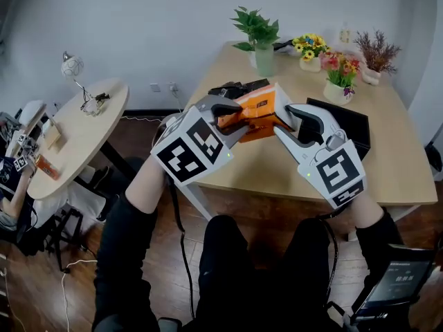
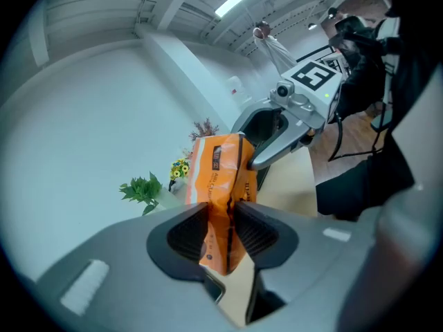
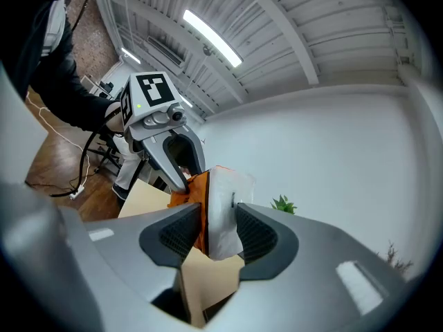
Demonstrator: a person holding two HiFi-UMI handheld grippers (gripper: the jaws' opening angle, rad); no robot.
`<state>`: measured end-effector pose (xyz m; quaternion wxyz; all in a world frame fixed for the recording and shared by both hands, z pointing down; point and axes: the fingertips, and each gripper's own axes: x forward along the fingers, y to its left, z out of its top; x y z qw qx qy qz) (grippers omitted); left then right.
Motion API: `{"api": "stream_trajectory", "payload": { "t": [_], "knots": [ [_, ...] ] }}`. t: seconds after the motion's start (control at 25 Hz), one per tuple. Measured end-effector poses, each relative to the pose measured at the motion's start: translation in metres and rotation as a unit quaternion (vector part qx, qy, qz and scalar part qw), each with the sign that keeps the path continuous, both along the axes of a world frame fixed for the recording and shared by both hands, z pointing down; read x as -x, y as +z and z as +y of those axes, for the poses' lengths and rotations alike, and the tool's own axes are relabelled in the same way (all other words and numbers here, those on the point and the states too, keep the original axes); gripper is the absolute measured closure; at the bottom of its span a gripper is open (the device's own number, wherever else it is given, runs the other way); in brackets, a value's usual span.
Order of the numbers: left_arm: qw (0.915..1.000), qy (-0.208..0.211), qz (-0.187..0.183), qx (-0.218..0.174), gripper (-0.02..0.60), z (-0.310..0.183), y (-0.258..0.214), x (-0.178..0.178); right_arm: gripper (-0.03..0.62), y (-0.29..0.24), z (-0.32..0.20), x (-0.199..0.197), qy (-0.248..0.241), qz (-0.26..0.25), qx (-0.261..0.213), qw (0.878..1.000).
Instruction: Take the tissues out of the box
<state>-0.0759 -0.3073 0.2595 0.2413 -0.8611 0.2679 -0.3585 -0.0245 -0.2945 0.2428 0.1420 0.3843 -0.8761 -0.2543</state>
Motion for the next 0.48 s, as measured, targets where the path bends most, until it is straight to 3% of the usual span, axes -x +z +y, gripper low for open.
{"api": "stream_trajectory", "payload": {
  "t": [0.28, 0.48],
  "knots": [
    [0.9973, 0.007, -0.043, 0.06, 0.479, -0.005, 0.042, -0.001, 0.427, 0.047, -0.009, -0.001, 0.012, -0.03, 0.093, 0.995],
    [0.9943, 0.007, -0.072, 0.078, 0.482, -0.005, 0.067, -0.005, 0.427, 0.074, -0.011, -0.007, 0.024, -0.048, 0.128, 0.99]
  ]
}}
